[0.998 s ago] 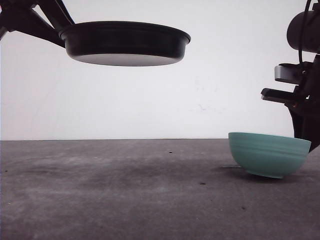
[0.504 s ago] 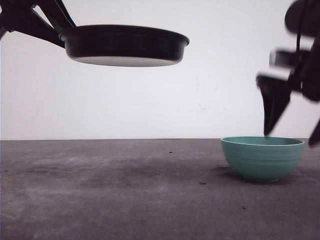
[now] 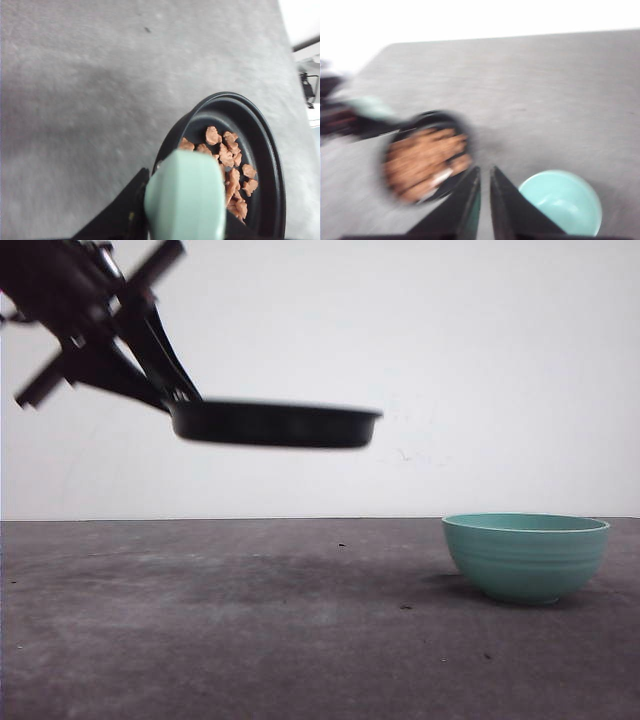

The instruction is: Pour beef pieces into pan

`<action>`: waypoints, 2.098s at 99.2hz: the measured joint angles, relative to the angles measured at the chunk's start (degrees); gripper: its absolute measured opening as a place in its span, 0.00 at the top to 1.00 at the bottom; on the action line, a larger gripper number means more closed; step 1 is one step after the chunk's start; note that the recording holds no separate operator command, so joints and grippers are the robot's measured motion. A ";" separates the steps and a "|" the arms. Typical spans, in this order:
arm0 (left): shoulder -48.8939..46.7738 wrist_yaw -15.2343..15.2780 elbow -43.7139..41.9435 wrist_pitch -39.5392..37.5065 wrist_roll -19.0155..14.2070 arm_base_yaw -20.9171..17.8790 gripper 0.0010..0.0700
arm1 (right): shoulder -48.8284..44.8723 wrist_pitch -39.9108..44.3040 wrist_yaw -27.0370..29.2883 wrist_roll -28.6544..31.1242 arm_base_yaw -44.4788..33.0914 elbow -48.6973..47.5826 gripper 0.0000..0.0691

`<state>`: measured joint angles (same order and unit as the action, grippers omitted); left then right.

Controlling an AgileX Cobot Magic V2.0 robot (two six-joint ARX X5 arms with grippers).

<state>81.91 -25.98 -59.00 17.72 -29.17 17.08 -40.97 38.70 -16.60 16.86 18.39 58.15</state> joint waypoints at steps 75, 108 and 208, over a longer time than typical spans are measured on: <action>17.05 2.03 -0.33 -3.08 -0.02 -0.02 0.61 | 13.57 11.63 4.42 2.93 0.72 -0.02 0.99; 12.44 6.12 -0.46 2.49 0.02 -0.15 0.00 | 13.55 10.23 4.46 3.10 0.72 -0.02 0.99; -56.48 27.80 10.80 23.50 17.99 -0.35 1.00 | 13.22 -10.75 15.10 -18.36 0.72 -17.07 0.99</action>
<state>25.43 1.83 -48.21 41.21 -11.18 16.73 -27.75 27.94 -1.50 -1.50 19.11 41.08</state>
